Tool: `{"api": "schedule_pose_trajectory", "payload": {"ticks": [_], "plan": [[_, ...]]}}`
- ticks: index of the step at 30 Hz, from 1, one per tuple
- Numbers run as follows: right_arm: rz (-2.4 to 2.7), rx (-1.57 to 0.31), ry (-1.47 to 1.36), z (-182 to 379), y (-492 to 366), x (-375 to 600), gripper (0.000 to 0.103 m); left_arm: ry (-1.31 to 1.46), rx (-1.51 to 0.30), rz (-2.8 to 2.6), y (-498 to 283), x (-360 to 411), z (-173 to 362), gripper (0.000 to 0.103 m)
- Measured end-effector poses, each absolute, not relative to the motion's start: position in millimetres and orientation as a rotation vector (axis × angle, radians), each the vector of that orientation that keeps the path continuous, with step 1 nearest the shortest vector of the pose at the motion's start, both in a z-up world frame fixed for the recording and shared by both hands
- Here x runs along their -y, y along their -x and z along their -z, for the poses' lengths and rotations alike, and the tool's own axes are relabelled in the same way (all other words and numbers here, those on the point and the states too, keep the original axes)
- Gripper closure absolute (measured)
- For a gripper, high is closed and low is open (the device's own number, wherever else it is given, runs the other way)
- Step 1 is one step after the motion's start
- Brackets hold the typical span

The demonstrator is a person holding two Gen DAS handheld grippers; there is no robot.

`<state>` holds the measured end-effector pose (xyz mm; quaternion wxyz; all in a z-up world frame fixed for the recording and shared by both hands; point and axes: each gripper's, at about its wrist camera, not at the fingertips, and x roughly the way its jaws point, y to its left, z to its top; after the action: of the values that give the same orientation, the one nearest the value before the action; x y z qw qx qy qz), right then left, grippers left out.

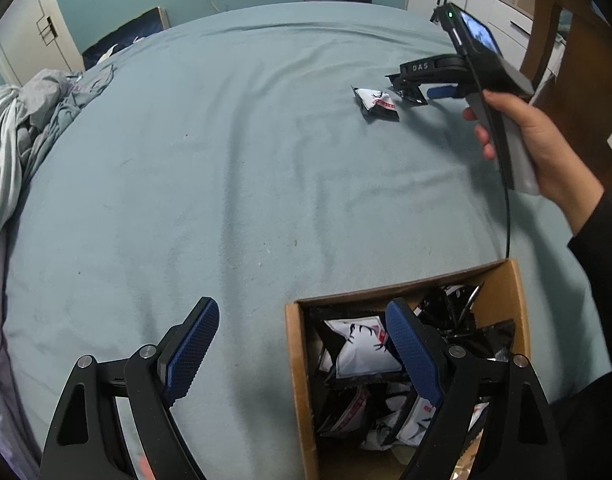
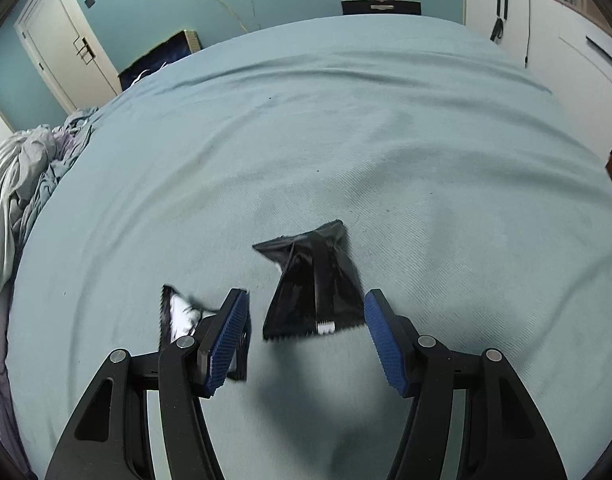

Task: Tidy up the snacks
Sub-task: 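Grasp the black packet with the right gripper and lift it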

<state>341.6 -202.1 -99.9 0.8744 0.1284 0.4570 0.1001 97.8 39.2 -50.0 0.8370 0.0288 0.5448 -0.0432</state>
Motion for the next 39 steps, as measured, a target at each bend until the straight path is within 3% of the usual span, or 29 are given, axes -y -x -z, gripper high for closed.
{"api": "schedule_pose_trajectory", "payload": {"ticks": [2, 5, 6, 15, 16, 17, 23, 29, 39], "plan": [[-0.223, -0.954, -0.313, 108.2, -344.4, 205.3, 0.043, -0.053, -1.154, 0.09, -99.2, -39.6, 50.2, 0.016], [-0.28, -0.933, -0.325, 109.5, -344.5, 207.9, 0.07, -0.032, -1.144, 0.107, -99.3, -38.6, 47.8, 0.017], [-0.295, -0.924, -0.339, 107.6, -343.4, 210.5, 0.074, -0.031, -1.137, 0.109, -99.3, -37.8, 46.7, 0.017], [-0.285, -0.897, -0.46, 91.5, -303.6, 232.1, 0.08, -0.089, -1.045, 0.098, -91.0, -31.7, 32.5, 0.017], [-0.286, -0.899, -0.472, 91.3, -297.2, 233.4, 0.102, -0.097, -1.035, 0.086, -90.5, -32.4, 31.0, 0.017], [-0.284, -0.914, -0.477, 91.9, -286.9, 233.4, 0.103, -0.106, -1.022, 0.066, -89.8, -34.2, 29.4, 0.017], [-0.251, -0.997, -0.41, 96.1, -238.5, 229.6, 0.103, -0.165, -1.002, 0.006, -98.6, -42.4, 16.1, 0.017], [-0.245, -0.955, -0.473, 63.3, -186.1, 248.9, 0.103, -0.164, -1.036, 0.031, -135.2, -31.6, 0.5, 0.015], [-0.22, -1.023, -0.599, 65.0, -122.2, 274.5, 0.1, -0.238, -1.143, 0.097, -215.1, 27.4, 30.7, 0.015]]}}
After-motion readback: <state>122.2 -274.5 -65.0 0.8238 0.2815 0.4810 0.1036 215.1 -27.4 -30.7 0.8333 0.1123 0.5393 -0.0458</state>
